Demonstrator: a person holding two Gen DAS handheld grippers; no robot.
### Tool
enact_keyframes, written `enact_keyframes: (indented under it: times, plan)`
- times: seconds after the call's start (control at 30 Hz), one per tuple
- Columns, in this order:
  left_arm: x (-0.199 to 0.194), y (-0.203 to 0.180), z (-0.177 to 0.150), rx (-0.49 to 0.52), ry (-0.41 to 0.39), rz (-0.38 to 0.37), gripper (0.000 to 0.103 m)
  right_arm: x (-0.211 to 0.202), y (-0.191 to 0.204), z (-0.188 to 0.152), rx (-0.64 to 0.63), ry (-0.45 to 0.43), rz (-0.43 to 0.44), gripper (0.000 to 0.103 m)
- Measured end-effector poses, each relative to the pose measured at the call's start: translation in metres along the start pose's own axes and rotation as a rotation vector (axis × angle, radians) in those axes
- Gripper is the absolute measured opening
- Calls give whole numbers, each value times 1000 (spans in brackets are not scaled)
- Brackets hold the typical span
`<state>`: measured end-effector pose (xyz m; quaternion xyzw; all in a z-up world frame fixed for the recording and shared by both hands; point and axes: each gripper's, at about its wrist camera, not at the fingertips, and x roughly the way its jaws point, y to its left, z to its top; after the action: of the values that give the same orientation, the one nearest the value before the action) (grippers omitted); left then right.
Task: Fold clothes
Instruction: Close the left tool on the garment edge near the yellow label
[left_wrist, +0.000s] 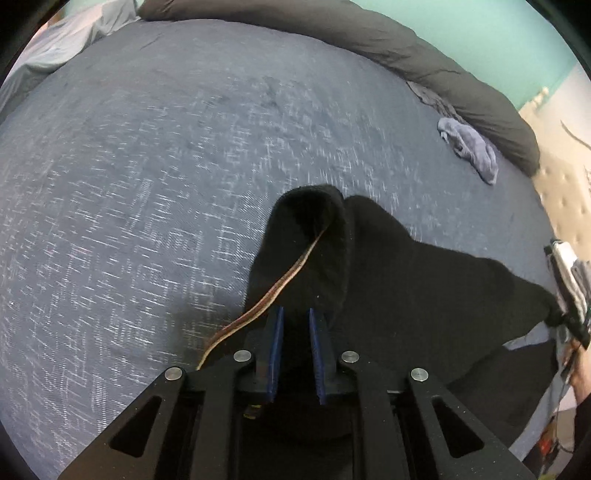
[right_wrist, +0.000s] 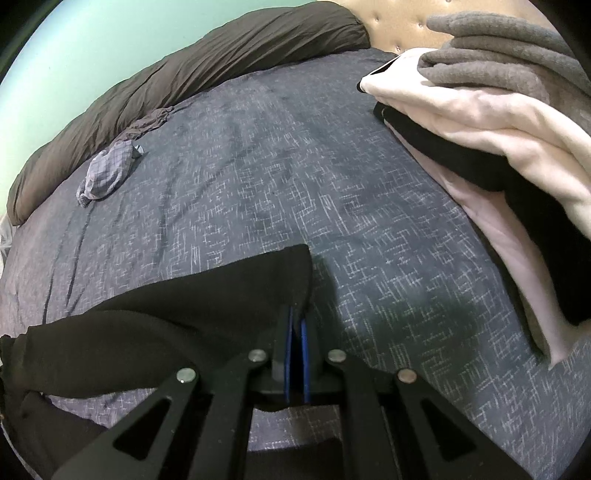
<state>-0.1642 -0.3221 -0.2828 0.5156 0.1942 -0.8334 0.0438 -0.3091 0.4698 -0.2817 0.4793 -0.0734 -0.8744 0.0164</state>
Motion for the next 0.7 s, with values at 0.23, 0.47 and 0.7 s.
enact_keyframes:
  times: [0.23, 0.47, 0.7]
  plan:
    - [1, 1, 13, -28, -47, 37, 18, 2, 0, -1, 2, 4, 1, 4]
    - [17, 1, 36, -30, -41, 84, 19, 6, -1, -4, 7, 14, 4, 4]
    - [27, 9, 44, -49, -22, 113, 41, 8, -3, -2, 1, 20, 16, 4]
